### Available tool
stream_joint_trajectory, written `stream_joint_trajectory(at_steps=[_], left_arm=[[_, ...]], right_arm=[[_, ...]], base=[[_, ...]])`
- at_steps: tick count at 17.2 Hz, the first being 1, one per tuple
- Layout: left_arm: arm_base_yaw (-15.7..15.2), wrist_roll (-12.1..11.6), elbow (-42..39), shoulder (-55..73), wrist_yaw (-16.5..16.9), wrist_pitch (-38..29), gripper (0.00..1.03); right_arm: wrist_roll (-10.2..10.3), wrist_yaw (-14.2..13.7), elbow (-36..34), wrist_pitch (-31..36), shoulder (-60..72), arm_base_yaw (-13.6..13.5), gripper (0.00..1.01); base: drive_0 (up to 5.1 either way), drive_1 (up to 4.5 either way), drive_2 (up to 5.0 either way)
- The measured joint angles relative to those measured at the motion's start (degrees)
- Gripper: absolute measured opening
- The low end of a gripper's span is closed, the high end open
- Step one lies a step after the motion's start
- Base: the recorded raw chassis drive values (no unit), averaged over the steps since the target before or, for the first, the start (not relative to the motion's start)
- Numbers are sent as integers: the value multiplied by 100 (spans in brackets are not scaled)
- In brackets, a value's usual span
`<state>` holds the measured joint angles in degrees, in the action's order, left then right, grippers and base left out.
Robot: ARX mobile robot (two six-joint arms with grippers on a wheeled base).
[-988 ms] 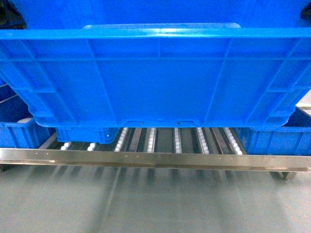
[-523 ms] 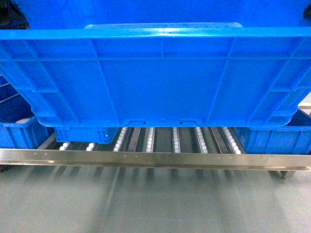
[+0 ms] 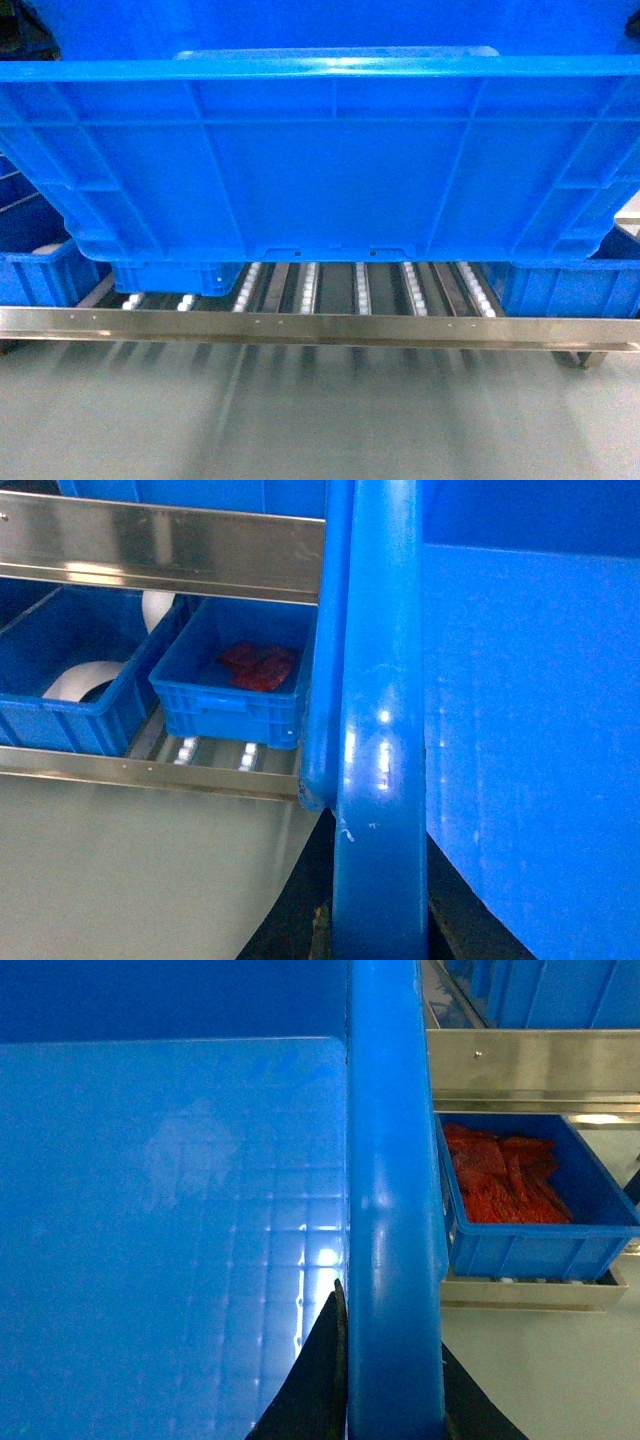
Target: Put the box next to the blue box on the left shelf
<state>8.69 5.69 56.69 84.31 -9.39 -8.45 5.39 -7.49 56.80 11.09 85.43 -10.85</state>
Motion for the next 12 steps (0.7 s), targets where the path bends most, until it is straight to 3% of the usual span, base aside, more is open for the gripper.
stream_joint_trajectory(at_steps=[12], left_arm=[[0,0,2,0,4,-4,8]], right_arm=[[-2,0,0,2,0,0,8]], base=[[0,0,0]])
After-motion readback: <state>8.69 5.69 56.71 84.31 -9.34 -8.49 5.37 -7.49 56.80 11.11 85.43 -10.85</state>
